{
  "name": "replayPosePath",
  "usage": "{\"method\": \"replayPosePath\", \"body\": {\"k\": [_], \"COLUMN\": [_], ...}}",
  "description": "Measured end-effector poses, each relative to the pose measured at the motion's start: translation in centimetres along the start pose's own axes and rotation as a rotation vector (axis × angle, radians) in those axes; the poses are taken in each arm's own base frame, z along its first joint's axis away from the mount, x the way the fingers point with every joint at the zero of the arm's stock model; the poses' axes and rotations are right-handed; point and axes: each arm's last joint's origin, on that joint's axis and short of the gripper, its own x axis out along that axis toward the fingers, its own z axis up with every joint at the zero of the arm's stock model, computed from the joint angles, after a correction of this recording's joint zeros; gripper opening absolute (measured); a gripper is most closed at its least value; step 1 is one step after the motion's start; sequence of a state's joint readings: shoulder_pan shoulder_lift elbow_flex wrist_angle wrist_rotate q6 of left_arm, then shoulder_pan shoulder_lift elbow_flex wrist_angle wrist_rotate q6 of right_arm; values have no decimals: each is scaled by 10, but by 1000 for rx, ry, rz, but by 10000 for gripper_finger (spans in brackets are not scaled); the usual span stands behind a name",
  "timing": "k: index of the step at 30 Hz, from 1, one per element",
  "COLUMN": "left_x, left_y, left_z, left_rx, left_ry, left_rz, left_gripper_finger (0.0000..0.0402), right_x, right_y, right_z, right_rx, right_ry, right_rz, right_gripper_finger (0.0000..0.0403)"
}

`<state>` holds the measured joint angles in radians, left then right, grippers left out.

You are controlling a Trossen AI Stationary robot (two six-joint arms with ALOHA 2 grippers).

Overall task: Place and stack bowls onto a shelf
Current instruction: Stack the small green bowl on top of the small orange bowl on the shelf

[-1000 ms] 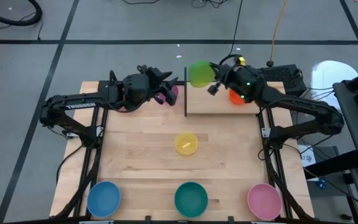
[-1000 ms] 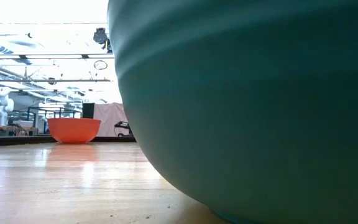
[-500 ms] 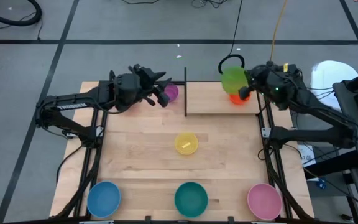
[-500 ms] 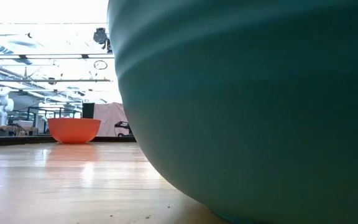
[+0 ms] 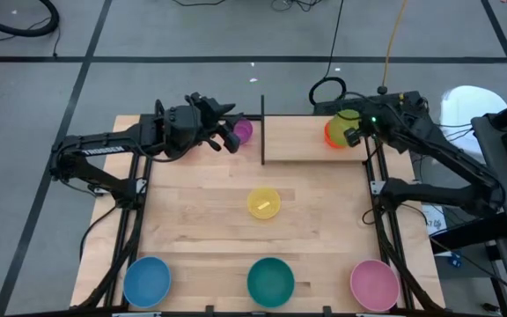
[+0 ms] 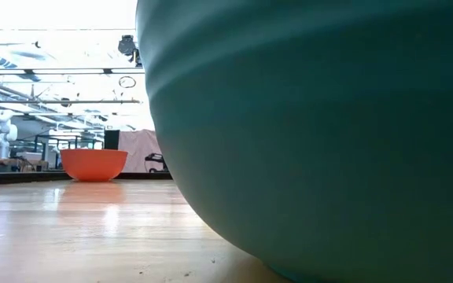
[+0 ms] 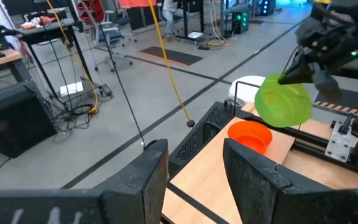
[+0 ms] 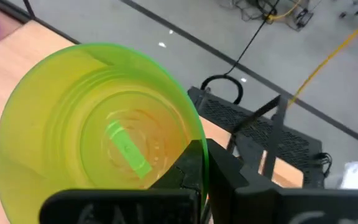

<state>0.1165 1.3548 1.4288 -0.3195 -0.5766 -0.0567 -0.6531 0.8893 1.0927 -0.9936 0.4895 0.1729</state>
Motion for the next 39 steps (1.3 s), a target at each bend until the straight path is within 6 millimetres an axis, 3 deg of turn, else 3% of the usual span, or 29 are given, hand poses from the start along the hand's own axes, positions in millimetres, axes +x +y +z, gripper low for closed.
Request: {"method": "replayPosePath", "body": {"k": [15, 21, 32, 39], "left_x": [0, -1, -1, -1], "left_y": [1, 1, 1, 1], "left_z": [-6, -12, -17, -17], "left_rx": [18, 34, 37, 41], "left_ry": [57, 107, 151, 151], "left_rz": [5, 9, 13, 12], "left_gripper_finger": [161, 161, 161, 161], "right_x": [75, 101, 135, 139], "right_y": [-7, -13, -13, -12], "right_z": [18, 16, 15, 16], "right_rx": [48, 54, 49, -46], "right_ry": [229, 341, 418, 407], "right_rz": [34, 2, 27, 48], "right_gripper_finger": [0, 0, 0, 30]}}
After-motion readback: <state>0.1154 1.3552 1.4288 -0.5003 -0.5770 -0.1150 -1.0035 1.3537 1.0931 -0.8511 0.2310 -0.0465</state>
